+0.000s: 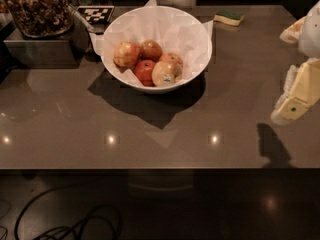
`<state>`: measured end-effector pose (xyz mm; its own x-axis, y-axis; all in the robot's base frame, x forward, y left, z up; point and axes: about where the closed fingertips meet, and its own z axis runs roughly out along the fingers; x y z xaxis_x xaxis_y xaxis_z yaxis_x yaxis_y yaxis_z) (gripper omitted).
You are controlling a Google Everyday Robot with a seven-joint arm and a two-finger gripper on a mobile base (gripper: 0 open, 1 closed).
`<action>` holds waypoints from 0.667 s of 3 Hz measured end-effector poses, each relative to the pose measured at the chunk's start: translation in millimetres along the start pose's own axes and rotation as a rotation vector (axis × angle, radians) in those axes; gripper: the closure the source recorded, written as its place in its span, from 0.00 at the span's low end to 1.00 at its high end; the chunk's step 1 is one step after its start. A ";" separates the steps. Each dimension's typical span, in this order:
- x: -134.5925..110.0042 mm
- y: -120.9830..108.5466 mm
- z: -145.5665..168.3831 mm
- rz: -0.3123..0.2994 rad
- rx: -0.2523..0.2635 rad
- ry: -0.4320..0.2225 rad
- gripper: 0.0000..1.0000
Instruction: Pick apple from white bowl
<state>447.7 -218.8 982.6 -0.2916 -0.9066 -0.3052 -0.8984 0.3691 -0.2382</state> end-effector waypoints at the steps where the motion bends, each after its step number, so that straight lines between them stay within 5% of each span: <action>1: -11.7 -10.0 7.7 0.054 -0.013 -0.058 0.00; 2: -34.5 -19.0 27.9 0.060 -0.067 -0.097 0.00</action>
Offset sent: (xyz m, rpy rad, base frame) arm 0.0620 0.0546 -0.0220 0.1903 0.0897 0.0142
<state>484.0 -188.9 971.9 -0.3150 -0.8583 -0.4051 -0.9014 0.4042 -0.1554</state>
